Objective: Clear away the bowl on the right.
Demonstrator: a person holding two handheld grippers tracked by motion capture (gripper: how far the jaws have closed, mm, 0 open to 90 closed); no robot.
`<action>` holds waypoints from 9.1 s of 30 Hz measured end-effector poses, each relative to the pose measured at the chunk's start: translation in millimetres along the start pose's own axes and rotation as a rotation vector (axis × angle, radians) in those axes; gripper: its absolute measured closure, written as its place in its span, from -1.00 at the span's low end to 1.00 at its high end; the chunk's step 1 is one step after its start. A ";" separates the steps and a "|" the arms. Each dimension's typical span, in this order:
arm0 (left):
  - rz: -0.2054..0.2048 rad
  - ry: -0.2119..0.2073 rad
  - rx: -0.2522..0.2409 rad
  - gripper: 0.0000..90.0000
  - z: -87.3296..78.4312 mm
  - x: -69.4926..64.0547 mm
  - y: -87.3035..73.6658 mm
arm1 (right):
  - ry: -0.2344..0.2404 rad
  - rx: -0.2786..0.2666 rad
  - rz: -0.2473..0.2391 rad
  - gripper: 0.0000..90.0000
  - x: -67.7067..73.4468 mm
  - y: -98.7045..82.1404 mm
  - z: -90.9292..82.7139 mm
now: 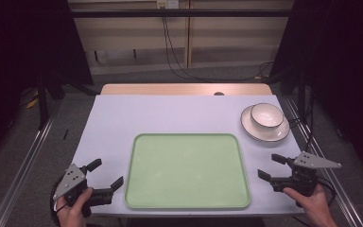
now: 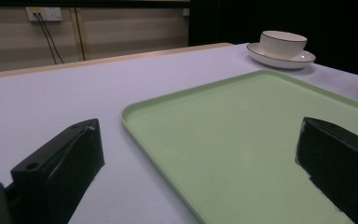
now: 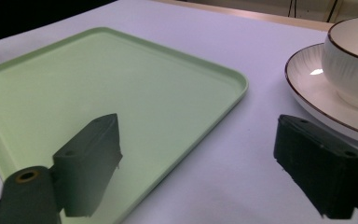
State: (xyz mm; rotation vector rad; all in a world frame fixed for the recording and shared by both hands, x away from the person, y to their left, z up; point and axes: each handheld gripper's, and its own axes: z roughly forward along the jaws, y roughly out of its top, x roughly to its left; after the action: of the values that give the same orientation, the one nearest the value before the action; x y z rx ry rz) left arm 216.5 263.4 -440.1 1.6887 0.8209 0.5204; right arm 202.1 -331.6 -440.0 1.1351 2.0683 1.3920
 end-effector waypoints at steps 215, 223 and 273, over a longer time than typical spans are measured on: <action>0.002 -0.004 0.022 -0.98 3.7 0.7 -0.6 | -0.239 0.226 0.317 0.83 -181.2 79.9 67.4; 0.000 -0.002 0.021 -0.98 3.3 0.7 -0.6 | -0.207 0.239 0.292 0.83 -170.3 82.3 56.2; -0.003 -0.002 0.014 -0.98 3.4 0.9 -0.2 | 0.050 0.328 0.129 0.83 -77.5 101.8 103.8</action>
State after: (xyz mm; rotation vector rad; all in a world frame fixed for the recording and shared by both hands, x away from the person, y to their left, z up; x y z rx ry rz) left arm 219.4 261.9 -441.3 1.7007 0.8273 0.5116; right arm 361.4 -316.2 -401.0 1.3979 2.3575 1.1738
